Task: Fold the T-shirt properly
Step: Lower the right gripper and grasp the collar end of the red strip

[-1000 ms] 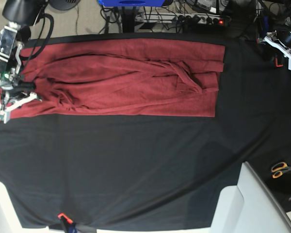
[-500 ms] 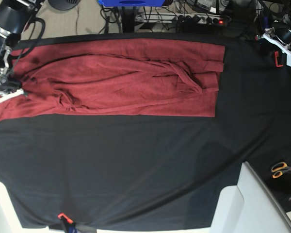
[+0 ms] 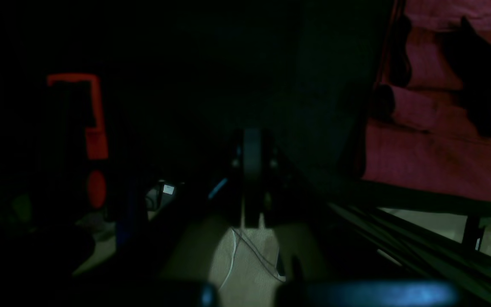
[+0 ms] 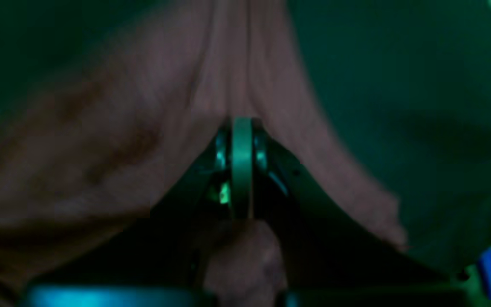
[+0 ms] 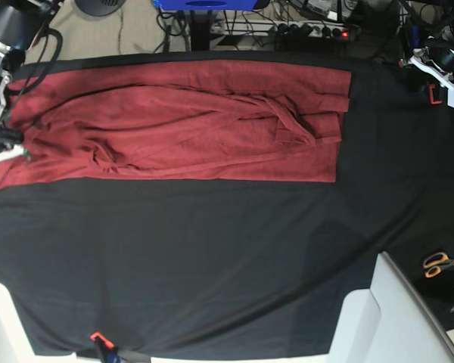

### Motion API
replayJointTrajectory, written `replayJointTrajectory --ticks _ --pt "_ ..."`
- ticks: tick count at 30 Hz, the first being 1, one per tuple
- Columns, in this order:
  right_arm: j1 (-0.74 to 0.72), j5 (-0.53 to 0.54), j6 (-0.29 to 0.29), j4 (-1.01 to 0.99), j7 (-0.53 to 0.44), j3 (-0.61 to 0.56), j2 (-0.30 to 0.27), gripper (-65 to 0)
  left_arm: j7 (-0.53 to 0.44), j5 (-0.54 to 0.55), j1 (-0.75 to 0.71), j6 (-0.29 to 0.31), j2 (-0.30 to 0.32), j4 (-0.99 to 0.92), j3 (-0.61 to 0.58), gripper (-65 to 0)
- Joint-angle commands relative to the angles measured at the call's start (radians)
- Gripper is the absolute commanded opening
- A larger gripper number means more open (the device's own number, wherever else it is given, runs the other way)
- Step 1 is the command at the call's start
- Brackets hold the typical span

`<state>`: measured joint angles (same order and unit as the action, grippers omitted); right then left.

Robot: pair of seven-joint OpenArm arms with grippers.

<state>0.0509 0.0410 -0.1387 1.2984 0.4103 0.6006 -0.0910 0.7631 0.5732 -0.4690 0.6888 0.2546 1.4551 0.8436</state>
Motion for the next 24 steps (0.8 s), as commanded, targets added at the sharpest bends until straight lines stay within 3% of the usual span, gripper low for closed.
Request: replayJointTrajectory --ticks 1,8,14,24 --pt "0.0 0.004 -0.008 0.039 -0.012 -0.005 0.009 -65.0 -0.018 0.014 -0.004 0.007 0.018 0.014 0.009 -65.0" --pt "-0.006 0.004 -0.008 0.016 0.039 -0.101 0.024 -65.0 -0.017 0.014 -0.003 0.007 0.018 0.014 0.009 -65.0" --pt "-0.039 0.004 -0.005 -0.073 0.039 -0.092 0.015 -65.0 -0.017 0.014 -0.009 0.007 0.018 0.014 0.009 -65.0" --pt "-0.041 0.004 -0.005 -0.121 0.037 -0.011 -0.046 -65.0 -0.017 0.014 -0.001 0.007 0.018 0.012 0.009 -65.0"
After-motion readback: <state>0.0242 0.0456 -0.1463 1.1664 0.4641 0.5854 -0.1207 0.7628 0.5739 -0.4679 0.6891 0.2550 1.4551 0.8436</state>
